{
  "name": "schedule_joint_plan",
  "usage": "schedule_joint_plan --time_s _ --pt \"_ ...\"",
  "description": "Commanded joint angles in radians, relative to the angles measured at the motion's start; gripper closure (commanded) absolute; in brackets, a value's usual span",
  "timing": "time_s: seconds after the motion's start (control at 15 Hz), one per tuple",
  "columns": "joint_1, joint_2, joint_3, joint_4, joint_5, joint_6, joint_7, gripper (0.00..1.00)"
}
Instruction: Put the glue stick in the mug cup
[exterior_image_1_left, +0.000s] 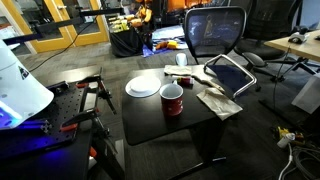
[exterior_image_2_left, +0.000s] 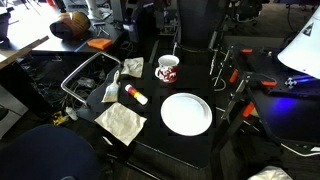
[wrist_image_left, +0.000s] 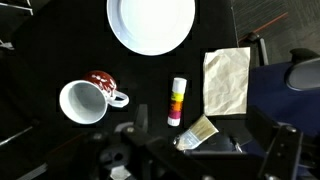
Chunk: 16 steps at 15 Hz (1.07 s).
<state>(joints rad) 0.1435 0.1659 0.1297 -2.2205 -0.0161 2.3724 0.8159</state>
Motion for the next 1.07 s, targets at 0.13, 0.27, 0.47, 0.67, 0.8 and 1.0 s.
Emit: schedule_joint_plan --time_s 0.13,0.27,0.47,0.67,0.8,1.0 --pt "0.043 0.126 -0.033 0.016 -0.004 0.148 0.074 0.0" --pt "0.057 0.163 -0.053 0.018 -0.008 0.195 0.087 0.0" --pt "0.068 0.212 -0.083 0.024 -0.003 0.224 0.077 0.0" --pt "0.061 0.251 -0.089 0.049 0.023 0.208 0.041 0.0" --pt "0.068 0.232 -0.097 0.018 0.016 0.21 0.043 0.0" --pt "0.07 0.235 -0.098 0.018 0.016 0.21 0.043 0.0"
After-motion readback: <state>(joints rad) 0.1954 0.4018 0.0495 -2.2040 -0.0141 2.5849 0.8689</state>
